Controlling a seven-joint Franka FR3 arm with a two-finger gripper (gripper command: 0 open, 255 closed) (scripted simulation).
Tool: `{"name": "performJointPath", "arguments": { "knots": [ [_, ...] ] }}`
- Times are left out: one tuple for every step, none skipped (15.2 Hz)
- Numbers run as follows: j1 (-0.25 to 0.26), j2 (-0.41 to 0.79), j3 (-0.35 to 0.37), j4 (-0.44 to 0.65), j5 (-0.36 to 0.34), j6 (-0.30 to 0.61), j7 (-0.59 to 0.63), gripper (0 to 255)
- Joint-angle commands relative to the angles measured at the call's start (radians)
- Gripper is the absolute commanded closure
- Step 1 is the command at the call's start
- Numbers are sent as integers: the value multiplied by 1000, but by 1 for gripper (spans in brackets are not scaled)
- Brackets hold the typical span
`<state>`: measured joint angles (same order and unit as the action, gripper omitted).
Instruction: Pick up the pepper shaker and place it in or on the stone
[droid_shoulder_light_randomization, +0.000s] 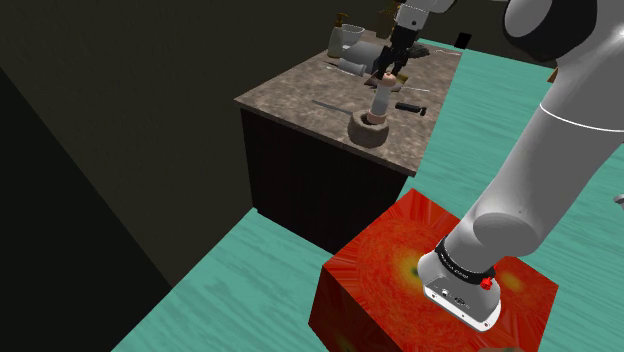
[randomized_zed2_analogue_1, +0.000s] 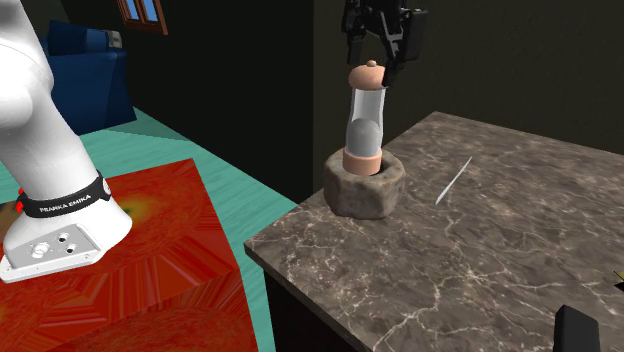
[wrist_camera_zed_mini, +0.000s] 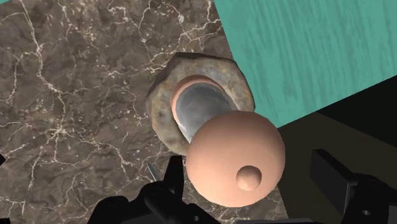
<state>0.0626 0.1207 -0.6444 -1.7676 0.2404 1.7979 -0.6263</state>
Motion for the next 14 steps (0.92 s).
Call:
{"name": "performJointPath", "arguments": {
  "knots": [
    [0, 0, 0, 0, 0, 0, 0, 0],
    [0, 0, 0, 0, 0, 0, 0, 0],
    [-4, -1, -3, 32, -2, -33, 2, 0],
    [-8, 1, -5, 66, -3, -67, 3, 0],
    [-13, 3, -8, 102, -3, -101, 3, 0],
    [-17, 7, -10, 132, -1, -128, 3, 0],
    [-17, 7, -11, 132, -1, -128, 3, 0],
    [-17, 7, -10, 132, -2, -128, 3, 0],
    [-17, 7, -11, 132, -1, -128, 3, 0],
    [-17, 7, -11, 132, -1, -128, 3, 0],
    [-17, 7, -11, 132, -1, -128, 3, 0],
    [-17, 7, -11, 132, -1, -128, 3, 0],
    [-17, 7, -11, 132, -1, -128, 3, 0],
    [-17, 7, -11, 132, -1, -128, 3, 0]
  ]
}}
